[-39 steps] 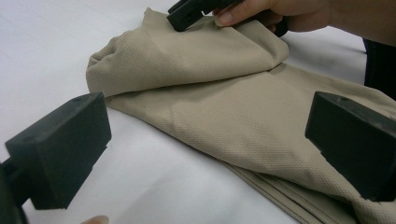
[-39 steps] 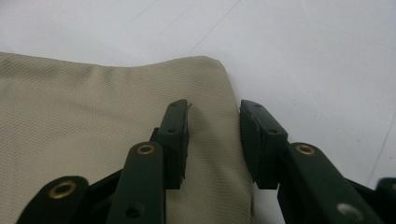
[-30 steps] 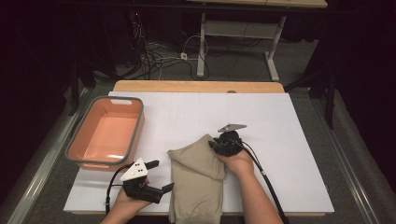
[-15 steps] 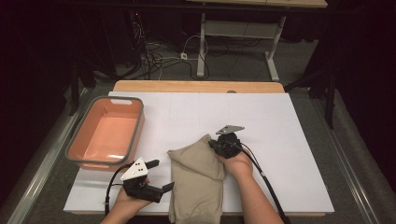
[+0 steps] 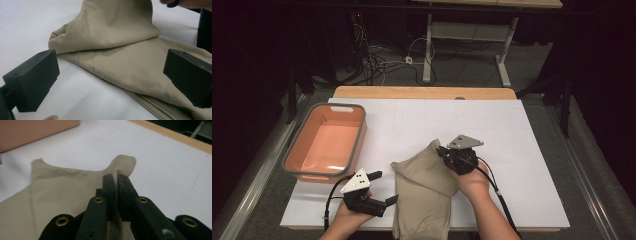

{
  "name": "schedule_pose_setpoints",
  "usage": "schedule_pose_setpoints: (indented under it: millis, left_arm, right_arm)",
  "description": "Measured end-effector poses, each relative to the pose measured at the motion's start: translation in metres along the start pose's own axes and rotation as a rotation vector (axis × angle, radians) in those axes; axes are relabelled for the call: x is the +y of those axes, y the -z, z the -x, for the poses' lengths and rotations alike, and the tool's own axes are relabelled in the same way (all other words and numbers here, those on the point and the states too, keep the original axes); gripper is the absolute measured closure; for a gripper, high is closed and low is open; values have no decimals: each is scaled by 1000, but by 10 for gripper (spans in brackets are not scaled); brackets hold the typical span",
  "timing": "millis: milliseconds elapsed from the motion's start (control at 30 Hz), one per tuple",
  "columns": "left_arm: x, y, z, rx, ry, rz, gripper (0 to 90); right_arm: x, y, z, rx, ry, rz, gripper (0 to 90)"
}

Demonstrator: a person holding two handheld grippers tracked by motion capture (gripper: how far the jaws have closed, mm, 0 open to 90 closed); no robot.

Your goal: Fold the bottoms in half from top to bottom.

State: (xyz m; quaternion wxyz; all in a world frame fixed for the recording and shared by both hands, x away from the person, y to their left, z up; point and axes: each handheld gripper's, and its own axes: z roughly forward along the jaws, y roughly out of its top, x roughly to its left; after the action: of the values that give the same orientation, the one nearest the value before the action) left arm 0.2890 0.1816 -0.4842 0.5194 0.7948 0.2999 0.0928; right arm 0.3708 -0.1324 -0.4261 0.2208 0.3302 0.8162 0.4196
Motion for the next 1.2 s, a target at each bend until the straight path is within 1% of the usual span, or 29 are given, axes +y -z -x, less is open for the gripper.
schedule_pose_setpoints:
  millis: [67,167,267,333,467,500,567,700,800,867,900,933,1033,1100,1133,1200]
  left_arm:
    - [0,0,0,-5,2,4,0]
    - [-1,3,-2,-12,18,26,0]
    - [-1,3,-3,-15,20,28,0]
    - [-1,4,-2,-11,25,35,0]
    - [-1,4,-3,-13,27,36,0]
    - [-1,4,-3,-13,28,36,0]
    - [-1,4,-3,-12,29,34,0]
    - [-1,3,-2,-7,24,30,0]
    - [-1,4,-3,-6,28,28,0]
    - [-1,3,-3,-1,25,27,0]
    - [-1,3,-2,0,23,26,0]
    - [-1,3,-2,2,21,24,0]
    - [-1,3,-1,8,21,23,0]
    - [0,4,1,11,14,18,0]
    - [1,4,2,16,10,9,0]
    - [4,7,7,-1,33,5,0]
  right_arm:
    - [1,11,-10,15,13,25,859]
    - [-1,24,-26,25,57,42,859]
    - [-5,36,-44,53,83,61,858]
    - [-10,44,-57,68,102,73,858]
    - [-28,53,-80,113,102,70,854]
    - [-33,54,-85,125,106,69,852]
    - [-43,56,-95,129,127,55,846]
    - [-59,57,-109,165,117,40,814]
    - [-64,61,-114,188,110,39,743]
    - [-66,65,-114,204,100,43,691]
    - [-66,69,-114,205,96,47,669]
    - [-67,73,-112,199,87,52,645]
    - [-72,88,-104,192,55,68,644]
    - [-77,97,-97,164,47,72,625]
    - [-80,101,-93,157,38,71,618]
    - [-88,108,-85,140,10,75,609]
